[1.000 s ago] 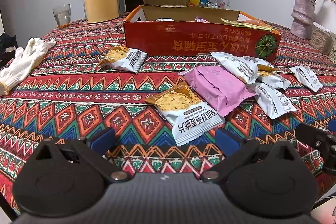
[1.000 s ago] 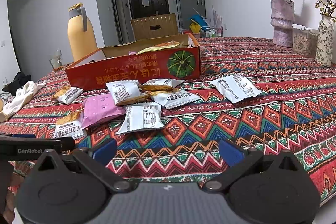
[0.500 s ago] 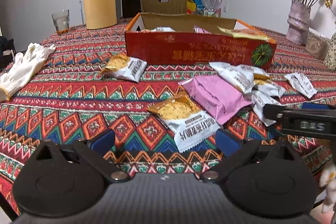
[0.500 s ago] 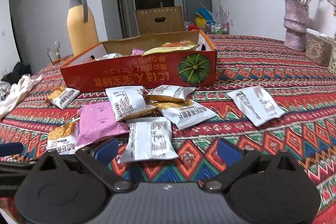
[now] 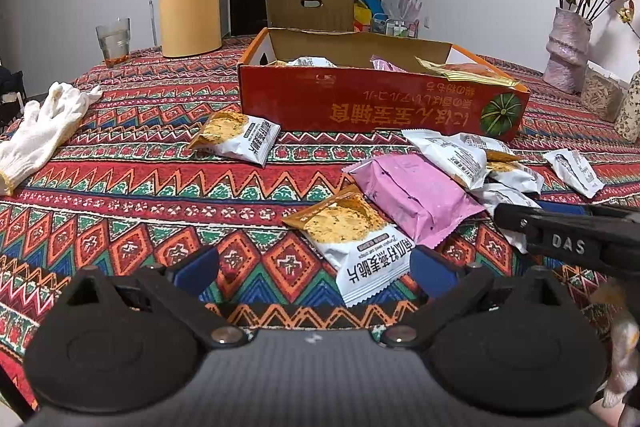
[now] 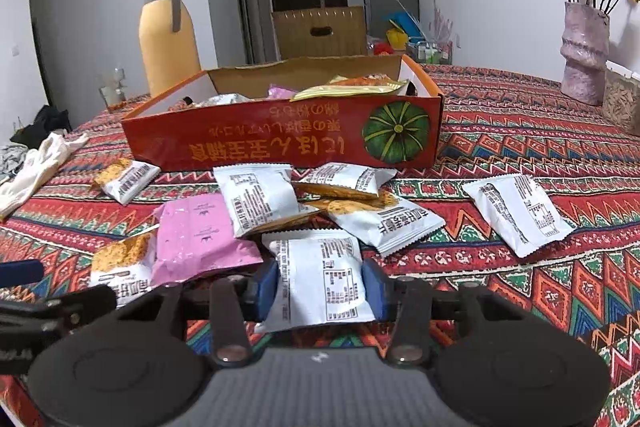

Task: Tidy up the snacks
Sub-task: 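Grasp a white wrapped packet with the right gripper, then grasp the gold cracker packet with the left gripper while the right gripper holds its packet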

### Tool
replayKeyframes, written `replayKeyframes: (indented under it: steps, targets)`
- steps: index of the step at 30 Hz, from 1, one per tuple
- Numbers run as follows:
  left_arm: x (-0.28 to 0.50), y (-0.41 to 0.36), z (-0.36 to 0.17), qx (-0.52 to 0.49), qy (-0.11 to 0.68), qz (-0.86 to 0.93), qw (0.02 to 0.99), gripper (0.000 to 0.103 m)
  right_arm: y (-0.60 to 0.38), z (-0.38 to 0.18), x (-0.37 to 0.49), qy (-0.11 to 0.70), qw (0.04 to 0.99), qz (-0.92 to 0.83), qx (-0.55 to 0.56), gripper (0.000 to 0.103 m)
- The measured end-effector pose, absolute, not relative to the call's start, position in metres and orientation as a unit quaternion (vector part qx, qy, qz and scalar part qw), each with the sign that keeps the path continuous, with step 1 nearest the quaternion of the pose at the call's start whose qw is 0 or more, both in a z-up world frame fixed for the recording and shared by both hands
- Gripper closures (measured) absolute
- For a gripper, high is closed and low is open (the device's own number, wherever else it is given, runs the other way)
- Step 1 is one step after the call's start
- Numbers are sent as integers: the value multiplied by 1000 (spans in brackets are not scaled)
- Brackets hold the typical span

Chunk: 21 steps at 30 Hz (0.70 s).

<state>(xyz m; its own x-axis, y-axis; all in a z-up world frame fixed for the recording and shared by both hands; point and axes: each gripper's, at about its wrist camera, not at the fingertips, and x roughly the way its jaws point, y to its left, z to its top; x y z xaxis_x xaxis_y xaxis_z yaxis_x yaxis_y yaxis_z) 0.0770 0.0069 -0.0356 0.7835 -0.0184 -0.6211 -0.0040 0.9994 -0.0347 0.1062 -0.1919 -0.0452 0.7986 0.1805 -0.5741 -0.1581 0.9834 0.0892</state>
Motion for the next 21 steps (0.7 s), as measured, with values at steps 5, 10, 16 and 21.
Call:
replayKeyframes:
  steps: [5,10,16,21]
  targets:
    - [82,6,-33,-16,330,-1,944,0,-196,-42,84,267,959,92,21,64]
    - [93,2,-30,-17,327,7,945,0,-205,-38,65,242,965,92,33,64]
    - [110,-5,-30,-12,331,26,943,0,-217,-41,57,242,966,85,44,64]
    - [118,-8,-36,-6,343,44,938,0,-225,-44,56,244,965,83,53,63]
